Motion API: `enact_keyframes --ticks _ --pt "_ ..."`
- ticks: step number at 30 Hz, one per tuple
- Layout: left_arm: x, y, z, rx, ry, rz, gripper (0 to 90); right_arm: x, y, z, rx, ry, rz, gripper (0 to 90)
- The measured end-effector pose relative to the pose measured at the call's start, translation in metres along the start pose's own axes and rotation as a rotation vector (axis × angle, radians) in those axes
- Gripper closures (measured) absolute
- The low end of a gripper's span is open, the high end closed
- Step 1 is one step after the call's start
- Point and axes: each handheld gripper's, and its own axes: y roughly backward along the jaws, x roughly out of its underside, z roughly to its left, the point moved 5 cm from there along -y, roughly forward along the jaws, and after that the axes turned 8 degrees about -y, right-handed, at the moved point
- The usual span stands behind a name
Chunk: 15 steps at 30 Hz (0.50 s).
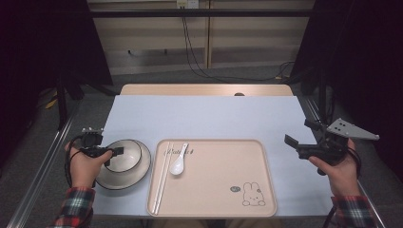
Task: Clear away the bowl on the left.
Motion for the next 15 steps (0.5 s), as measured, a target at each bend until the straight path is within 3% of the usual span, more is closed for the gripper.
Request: enact_keyframes --ticks 5,9,15 --pt "0.001 -0.001 -0.006 0.035 0.060 0.029 66.5 0.000 0.000 0.000 0.002 0.003 0.003 2.5" --pt "-0.001 -0.003 -0.012 0.059 0.076 0.052 68.3 0.000 0.000 0.001 0.000 0.004 0.006 2.5" --pt "-0.001 -0.002 -0.014 0.057 0.092 0.070 70.1 0.000 0.000 0.001 0.001 0.004 0.005 2.5"
